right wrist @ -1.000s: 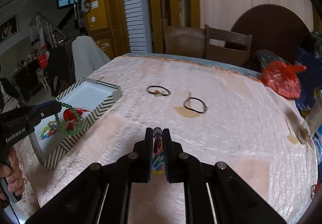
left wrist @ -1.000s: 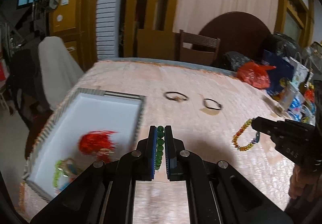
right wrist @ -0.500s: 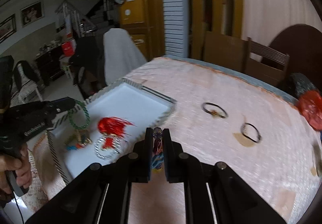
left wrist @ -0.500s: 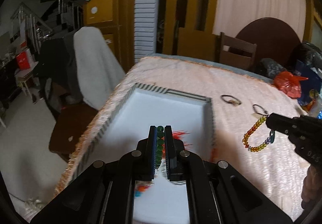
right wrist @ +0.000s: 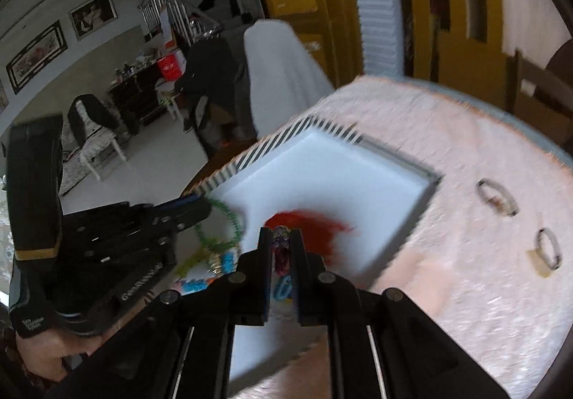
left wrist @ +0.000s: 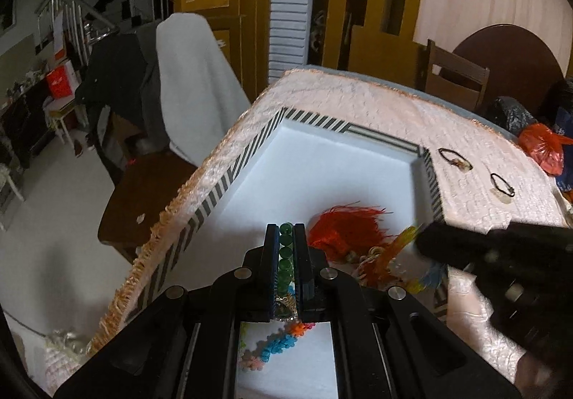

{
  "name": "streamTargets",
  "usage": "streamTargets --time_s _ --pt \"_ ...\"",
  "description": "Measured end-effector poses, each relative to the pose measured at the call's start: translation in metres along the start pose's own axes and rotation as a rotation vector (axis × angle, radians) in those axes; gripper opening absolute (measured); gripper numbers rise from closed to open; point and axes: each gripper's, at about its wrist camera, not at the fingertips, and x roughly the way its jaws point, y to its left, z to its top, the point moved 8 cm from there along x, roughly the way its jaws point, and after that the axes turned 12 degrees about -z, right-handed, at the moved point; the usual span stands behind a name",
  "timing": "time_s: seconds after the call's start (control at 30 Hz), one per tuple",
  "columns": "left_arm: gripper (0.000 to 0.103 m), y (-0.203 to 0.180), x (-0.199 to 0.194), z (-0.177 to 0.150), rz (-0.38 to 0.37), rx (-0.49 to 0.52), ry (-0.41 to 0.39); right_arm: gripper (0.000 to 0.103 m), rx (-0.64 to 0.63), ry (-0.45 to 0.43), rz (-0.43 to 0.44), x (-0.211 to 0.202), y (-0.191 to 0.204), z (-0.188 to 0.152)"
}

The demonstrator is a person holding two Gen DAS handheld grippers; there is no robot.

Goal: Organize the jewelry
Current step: 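Carry the green strand and amber bracelet into the white tray and open both grippers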

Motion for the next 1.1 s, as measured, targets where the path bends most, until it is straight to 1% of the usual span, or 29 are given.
streamTargets --time_s 0.1,0.13,0.17,0.37,0.47,0.6,0.67,0.7,0.87,0.93,1.1 --pt "0.014 -0.002 0.004 -0.006 0.003 -0.001 0.013 0.009 0.010 0.046 0.042 0.017 0.009 -0.013" --pt "0.017 -0.003 0.005 -0.008 0.008 0.005 0.017 0.009 0.003 0.053 0.038 0.022 0.011 -0.015" --pt "0.018 -0.002 0.006 -0.009 0.010 0.005 0.020 0.009 0.001 0.062 0.041 0.026 0.012 -0.019" --pt "0.018 -0.004 0.009 -0.020 0.010 -0.005 0.043 0.009 0.015 0.090 0.030 0.045 0.003 -0.030" --pt "0.018 -0.004 0.011 -0.024 0.026 0.003 0.050 0.009 0.017 0.105 0.028 0.050 0.001 -0.037" --pt "0.021 -0.003 0.014 -0.030 0.022 0.003 0.068 0.009 0.014 0.117 0.040 0.050 0.002 -0.041" --pt "0.027 -0.002 0.014 -0.032 0.021 -0.002 0.072 0.009 0.015 0.120 0.041 0.049 0.002 -0.042" --pt "0.032 0.000 0.014 -0.033 0.023 -0.006 0.073 0.009 0.013 0.122 0.035 0.050 0.002 -0.042" --pt "0.034 0.005 0.014 -0.037 0.036 -0.018 0.077 0.009 0.020 0.140 0.019 0.053 -0.005 -0.047" --pt "0.037 0.005 0.016 -0.039 0.042 -0.016 0.086 0.009 0.013 0.138 0.016 0.053 -0.005 -0.049" --pt "0.040 0.007 0.013 -0.041 0.057 -0.027 0.088 0.011 0.002 0.141 0.003 0.053 -0.005 -0.050"
